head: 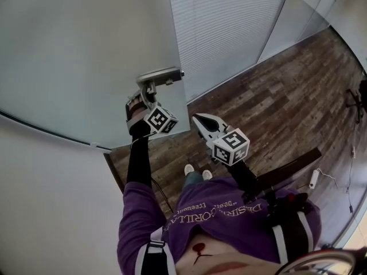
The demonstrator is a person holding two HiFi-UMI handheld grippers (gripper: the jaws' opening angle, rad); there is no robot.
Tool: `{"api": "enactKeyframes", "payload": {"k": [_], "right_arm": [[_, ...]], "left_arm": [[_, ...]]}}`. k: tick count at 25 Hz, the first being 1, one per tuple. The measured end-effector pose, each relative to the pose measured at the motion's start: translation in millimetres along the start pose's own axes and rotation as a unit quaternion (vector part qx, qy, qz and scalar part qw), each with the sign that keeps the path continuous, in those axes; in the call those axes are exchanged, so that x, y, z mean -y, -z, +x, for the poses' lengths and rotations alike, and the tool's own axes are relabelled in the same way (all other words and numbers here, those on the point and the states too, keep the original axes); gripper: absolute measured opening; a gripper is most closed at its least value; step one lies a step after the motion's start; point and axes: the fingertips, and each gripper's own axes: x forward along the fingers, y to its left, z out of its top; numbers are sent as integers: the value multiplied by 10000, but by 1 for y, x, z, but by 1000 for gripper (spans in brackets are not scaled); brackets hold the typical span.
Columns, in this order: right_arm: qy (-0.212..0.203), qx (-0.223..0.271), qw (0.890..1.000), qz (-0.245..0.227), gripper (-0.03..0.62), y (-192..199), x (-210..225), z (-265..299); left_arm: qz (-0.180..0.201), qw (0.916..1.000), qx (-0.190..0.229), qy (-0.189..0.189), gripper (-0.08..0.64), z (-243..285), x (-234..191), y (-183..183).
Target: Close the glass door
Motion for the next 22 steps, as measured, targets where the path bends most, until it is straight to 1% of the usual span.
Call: {"api": "enactKeyframes", "payload": {"k": [8,13,16,19,22], "right_arm": [[111,9,9999,-45,-3,-7,0,20],[143,19,9999,-72,-3,-13,5,37],[171,23,9998,-65,-3,-13,5,44],[187,23,9998,-49,-3,-13,4,52],[211,46,9998,-40,-3,-14,3,59]], "left_arm": [[-27,10000,-61,-51,124,8,0,1],[-129,9995,194,-219,124,12,-23,-16],[-93,9999,73,-104,124,19,-17,-11],[-151,9996,192,-146,124,22,-23,-17],[-209,9996,164,-87,124,27,-21,-17]]}}
